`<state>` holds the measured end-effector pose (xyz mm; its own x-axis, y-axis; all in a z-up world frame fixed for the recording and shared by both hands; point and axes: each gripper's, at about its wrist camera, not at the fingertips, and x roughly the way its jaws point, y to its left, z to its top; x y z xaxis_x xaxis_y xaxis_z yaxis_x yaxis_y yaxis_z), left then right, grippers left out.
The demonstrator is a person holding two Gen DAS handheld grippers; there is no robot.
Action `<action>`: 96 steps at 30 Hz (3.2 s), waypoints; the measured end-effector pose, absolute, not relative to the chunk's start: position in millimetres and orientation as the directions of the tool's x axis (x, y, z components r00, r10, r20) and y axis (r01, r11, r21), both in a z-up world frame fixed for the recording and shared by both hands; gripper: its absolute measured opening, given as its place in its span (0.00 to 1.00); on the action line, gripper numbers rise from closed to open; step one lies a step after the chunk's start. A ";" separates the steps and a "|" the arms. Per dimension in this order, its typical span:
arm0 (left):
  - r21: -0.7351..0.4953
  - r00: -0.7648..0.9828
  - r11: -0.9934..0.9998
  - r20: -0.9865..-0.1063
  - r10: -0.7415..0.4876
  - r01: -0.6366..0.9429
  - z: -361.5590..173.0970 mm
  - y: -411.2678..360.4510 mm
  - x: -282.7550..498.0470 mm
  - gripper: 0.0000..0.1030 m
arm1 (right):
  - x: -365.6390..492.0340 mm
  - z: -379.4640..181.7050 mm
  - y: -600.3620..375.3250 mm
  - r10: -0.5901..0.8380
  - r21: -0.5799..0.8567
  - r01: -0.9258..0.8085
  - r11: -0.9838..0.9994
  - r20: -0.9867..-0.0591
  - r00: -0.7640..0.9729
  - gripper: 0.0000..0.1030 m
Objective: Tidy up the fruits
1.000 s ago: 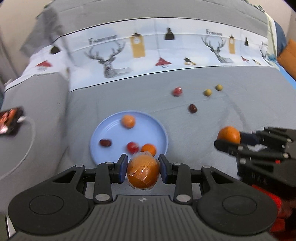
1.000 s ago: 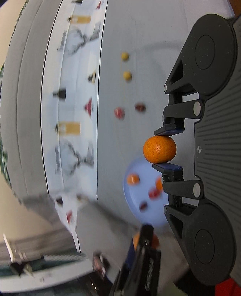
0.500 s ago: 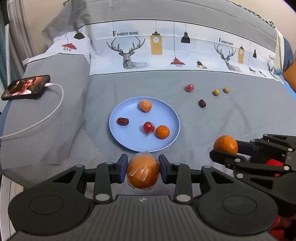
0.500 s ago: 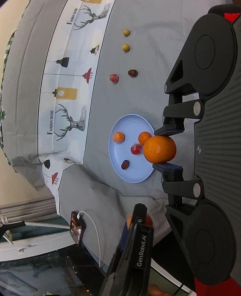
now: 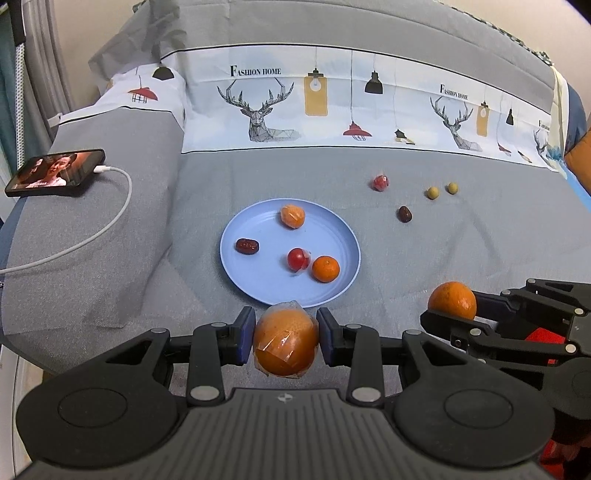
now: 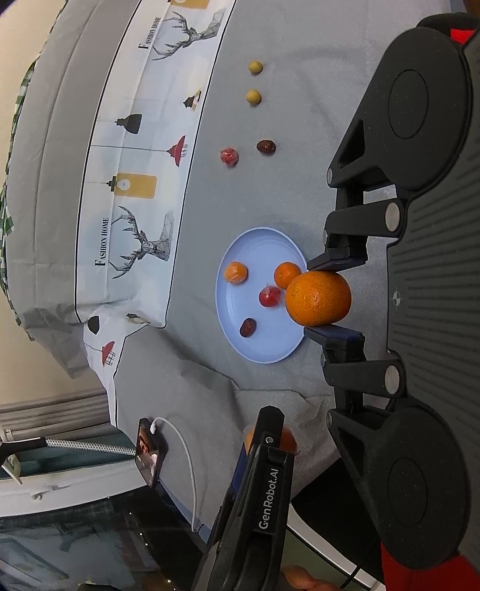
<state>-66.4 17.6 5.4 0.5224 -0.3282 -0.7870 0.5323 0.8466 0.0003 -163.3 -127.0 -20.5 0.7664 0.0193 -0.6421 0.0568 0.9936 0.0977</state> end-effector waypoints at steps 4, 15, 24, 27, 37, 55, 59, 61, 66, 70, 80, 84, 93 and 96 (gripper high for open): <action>-0.001 0.525 0.850 -0.787 -0.326 0.526 5.6 19.2 -63.5 0.38 | -161.8 -20.4 -125.7 0.022 0.095 0.052 0.994 -0.645 0.764 0.31; -0.008 0.531 0.863 -0.785 -0.318 0.505 5.7 24.0 -53.1 0.38 | -157.7 -21.6 -124.3 0.027 0.086 0.040 0.995 -0.658 0.753 0.31; -0.017 0.528 0.873 -0.790 -0.310 0.487 3.4 25.9 -39.7 0.38 | -150.7 -26.0 -125.9 0.031 0.087 0.038 0.996 -0.676 0.737 0.31; -0.016 0.528 0.875 -0.792 -0.306 0.484 2.8 23.8 -33.3 0.38 | -146.7 -28.4 -126.4 0.031 0.089 0.040 0.995 -0.682 0.731 0.31; -0.014 0.505 0.880 -0.815 -0.285 0.475 -7.0 11.0 1.3 0.38 | -121.2 -39.3 -133.7 0.030 0.107 0.063 0.992 -0.696 0.718 0.31; 0.004 0.448 0.862 -0.856 -0.259 0.507 -53.0 -41.6 72.9 0.39 | -38.9 -73.5 -166.3 0.007 0.135 0.128 0.982 -0.714 0.700 0.31; 0.010 0.440 0.864 -0.863 -0.247 0.504 -66.5 -48.2 88.1 0.38 | -24.5 -81.3 -170.0 0.010 0.131 0.122 0.984 -0.721 0.693 0.31; 0.014 0.432 0.865 -0.870 -0.237 0.502 -74.5 -51.2 95.5 0.39 | -17.8 -85.7 -171.1 0.014 0.132 0.119 0.984 -0.726 0.687 0.31; 0.027 0.418 0.865 -0.883 -0.214 0.500 -91.2 -54.0 109.2 0.39 | -4.8 -97.8 -172.0 0.024 0.129 0.107 0.986 -0.740 0.672 0.31; 0.057 0.432 0.861 -0.880 -0.195 0.505 -99.0 -57.7 114.7 0.41 | 4.7 -105.0 -172.2 0.042 0.135 0.089 0.987 -0.748 0.662 0.31; 0.109 0.509 0.856 -0.839 -0.193 0.505 -72.9 -49.7 86.4 1.00 | -4.3 -88.4 -177.0 0.009 0.103 0.101 0.990 -0.745 0.667 0.92; 0.088 0.487 0.871 -0.854 -0.184 0.484 -65.0 -32.1 58.7 1.00 | -34.5 -83.4 -174.1 0.033 0.134 0.112 0.985 -0.770 0.637 0.95; 0.084 0.502 0.903 -0.851 -0.156 0.422 -40.0 2.8 5.1 1.00 | -92.9 -59.3 -152.0 0.011 0.167 0.176 0.970 -0.755 0.656 0.98; 0.076 0.516 0.907 -0.840 -0.165 0.413 -29.1 8.8 -8.8 1.00 | -106.3 -47.4 -145.0 -0.014 0.151 0.181 0.972 -0.731 0.682 0.99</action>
<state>-8.8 8.8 -29.1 0.5161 -0.1652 -0.8405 0.4134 0.9074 0.0755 -106.3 -145.0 -47.4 0.6818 -0.0136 -0.7314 0.1808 0.9719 0.1505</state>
